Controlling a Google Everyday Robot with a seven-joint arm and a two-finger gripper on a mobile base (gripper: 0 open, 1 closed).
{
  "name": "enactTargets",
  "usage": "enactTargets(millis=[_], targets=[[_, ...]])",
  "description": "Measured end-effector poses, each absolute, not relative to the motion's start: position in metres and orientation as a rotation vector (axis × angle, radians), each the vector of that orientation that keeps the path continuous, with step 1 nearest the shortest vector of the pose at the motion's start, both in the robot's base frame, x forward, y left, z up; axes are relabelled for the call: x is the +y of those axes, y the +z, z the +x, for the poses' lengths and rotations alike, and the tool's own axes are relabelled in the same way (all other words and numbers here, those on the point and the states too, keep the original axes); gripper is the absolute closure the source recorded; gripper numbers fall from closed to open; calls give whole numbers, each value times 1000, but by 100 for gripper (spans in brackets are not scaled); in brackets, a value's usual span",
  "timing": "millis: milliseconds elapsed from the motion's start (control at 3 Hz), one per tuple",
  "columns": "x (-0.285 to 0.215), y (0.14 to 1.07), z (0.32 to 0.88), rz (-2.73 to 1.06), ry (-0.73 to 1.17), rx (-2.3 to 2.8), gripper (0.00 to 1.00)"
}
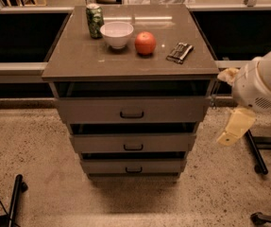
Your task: Open top drawer
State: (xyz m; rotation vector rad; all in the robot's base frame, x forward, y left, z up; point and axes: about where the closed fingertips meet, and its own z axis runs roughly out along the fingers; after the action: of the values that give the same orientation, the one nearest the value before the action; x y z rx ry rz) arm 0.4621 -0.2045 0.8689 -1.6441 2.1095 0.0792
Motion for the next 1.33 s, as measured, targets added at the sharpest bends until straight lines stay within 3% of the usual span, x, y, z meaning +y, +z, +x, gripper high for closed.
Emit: enactTargets(millis=[1000, 1333], targets=[[-191, 834, 505, -1601, 253, 1901, 0], [-186, 781, 529, -1688, 298, 1876, 0]])
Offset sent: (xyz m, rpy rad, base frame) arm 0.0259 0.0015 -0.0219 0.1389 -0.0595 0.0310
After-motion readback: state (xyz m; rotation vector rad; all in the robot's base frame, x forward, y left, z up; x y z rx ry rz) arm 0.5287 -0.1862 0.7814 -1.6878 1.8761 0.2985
